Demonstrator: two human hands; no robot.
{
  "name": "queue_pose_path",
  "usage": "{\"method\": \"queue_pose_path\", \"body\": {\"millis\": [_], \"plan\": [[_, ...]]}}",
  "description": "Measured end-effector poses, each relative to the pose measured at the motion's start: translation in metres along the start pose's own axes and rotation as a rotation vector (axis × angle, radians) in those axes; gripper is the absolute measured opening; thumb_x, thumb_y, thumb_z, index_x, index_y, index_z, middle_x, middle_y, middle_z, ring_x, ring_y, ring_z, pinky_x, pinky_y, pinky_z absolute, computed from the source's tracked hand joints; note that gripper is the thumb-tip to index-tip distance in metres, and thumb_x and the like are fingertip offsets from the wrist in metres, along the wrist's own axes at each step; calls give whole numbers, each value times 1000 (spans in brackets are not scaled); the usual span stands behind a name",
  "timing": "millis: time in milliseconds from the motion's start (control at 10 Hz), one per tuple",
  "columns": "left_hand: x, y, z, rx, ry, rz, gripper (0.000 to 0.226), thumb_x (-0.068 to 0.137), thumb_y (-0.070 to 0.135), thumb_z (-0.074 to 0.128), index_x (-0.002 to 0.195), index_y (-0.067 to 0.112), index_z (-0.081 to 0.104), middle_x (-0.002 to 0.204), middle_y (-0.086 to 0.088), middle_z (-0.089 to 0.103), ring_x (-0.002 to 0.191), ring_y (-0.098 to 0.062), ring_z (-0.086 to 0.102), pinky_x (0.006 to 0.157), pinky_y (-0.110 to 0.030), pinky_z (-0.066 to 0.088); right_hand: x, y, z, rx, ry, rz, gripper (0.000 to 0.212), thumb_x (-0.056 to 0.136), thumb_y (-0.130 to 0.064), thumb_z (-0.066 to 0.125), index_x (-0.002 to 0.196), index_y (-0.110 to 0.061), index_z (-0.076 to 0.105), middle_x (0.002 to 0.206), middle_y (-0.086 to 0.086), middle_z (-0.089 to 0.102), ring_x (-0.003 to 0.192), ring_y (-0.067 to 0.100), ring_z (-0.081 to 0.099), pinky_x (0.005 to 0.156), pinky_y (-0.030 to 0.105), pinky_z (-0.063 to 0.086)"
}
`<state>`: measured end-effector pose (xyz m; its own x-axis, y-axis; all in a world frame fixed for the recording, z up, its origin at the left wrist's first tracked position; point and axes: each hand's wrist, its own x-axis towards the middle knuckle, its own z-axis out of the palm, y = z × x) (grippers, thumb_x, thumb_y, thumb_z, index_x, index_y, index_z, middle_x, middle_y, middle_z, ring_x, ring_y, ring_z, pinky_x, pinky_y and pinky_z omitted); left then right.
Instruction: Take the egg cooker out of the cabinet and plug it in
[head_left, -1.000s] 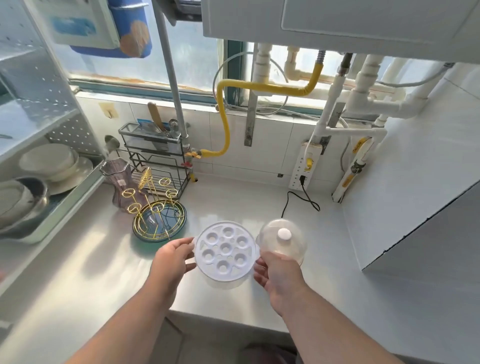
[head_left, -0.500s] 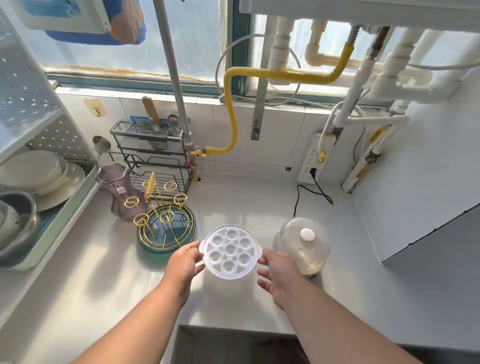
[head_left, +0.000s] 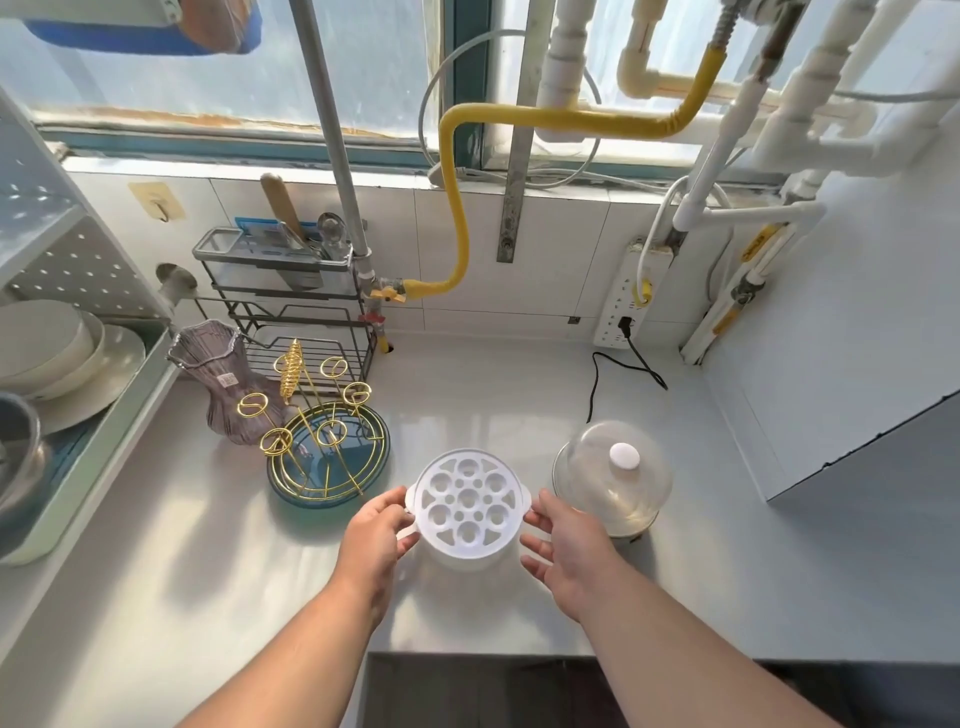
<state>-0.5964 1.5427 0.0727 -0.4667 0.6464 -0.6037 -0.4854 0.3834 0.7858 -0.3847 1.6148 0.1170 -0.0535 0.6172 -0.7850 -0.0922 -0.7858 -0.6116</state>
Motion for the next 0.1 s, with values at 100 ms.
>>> {"method": "queue_pose_path", "body": {"millis": [100], "plan": [[2, 0, 0, 5, 73, 26, 39, 96, -6, 53, 129, 10, 65, 125, -9, 71, 104, -22, 69, 94, -44, 58, -5, -2, 1, 44, 15, 4, 26, 107, -33, 60, 121, -12, 67, 117, 6, 71, 99, 23, 70, 74, 38, 57]]}}
